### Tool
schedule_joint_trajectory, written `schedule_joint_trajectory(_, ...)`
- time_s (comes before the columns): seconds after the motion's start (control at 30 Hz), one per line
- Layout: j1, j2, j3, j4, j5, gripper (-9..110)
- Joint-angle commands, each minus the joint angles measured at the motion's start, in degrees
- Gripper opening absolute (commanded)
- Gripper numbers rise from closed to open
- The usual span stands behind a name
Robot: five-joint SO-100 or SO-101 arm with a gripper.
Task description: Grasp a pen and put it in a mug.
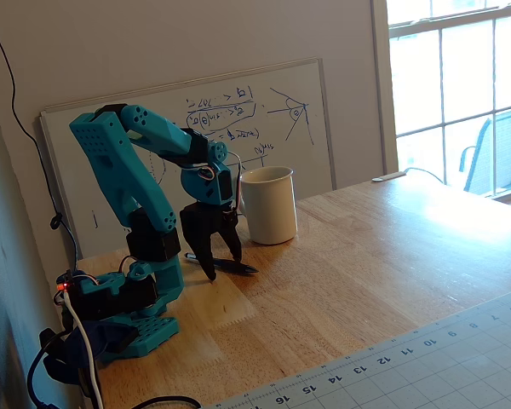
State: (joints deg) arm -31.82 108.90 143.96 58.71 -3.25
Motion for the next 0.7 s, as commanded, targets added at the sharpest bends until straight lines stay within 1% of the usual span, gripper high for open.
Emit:
schedule_joint_trajectory(0.0,-1.14,0.26,0.35,0.62,-0.62,29)
schedule_joint_trajectory(0.13,-1.14,0.26,0.35,0.7,-0.62,25)
schedule_joint_trajectory(0.33,-1.14,0.26,0.35,0.09,-0.26,9)
schedule_joint_trajectory(0.43,-1.14,0.26,0.35,0.09,-0.26,3)
schedule_joint_trajectory(0.67,-1.14,0.35,0.26,0.0,-0.7,2)
